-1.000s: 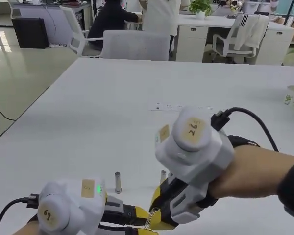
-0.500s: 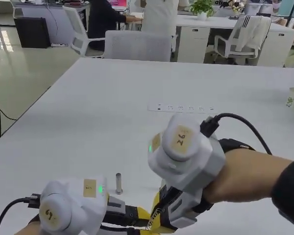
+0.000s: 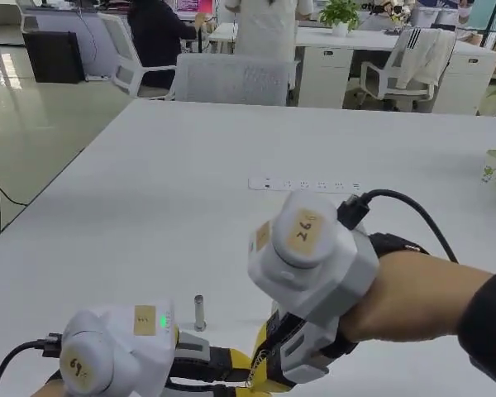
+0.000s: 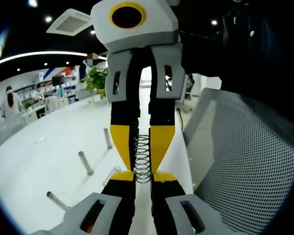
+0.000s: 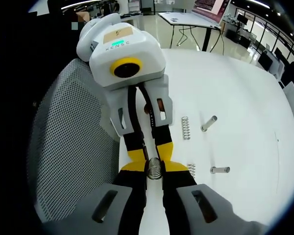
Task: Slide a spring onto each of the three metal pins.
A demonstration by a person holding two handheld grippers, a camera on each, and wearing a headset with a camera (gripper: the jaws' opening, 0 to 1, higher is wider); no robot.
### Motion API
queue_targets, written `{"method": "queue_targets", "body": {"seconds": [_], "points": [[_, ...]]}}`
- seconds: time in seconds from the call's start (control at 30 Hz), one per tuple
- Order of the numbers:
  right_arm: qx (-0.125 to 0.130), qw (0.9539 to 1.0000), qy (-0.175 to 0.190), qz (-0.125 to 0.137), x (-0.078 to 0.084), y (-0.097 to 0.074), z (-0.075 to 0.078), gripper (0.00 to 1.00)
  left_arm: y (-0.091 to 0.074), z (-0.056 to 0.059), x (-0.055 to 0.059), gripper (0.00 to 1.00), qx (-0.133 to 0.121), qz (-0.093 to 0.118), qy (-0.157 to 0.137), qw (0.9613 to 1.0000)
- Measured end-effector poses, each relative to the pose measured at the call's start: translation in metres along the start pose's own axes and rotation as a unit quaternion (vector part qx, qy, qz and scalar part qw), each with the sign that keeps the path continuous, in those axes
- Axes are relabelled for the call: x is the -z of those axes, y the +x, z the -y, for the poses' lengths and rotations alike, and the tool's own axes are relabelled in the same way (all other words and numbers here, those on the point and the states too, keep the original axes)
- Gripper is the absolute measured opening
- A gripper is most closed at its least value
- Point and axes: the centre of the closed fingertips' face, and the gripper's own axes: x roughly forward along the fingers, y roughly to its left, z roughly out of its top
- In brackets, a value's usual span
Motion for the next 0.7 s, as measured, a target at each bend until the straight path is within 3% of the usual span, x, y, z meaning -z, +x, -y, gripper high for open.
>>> {"method": "queue_targets", "body": {"seconds": [0.33,0.7], "points": [[0.013,0.9999,0.009,0.002,0.004,-0.009,0.010,0.08,-0.004,-0.007,0.002,0.13,-0.016,0.008,-0.024,0.9996],[0.034,0.9989,0.031,-0.004,0.021,-0.023,0.024,0.08,-0.017,-0.016,0.012,0.33,-0.051,0.022,-0.066,0.9963]]}}
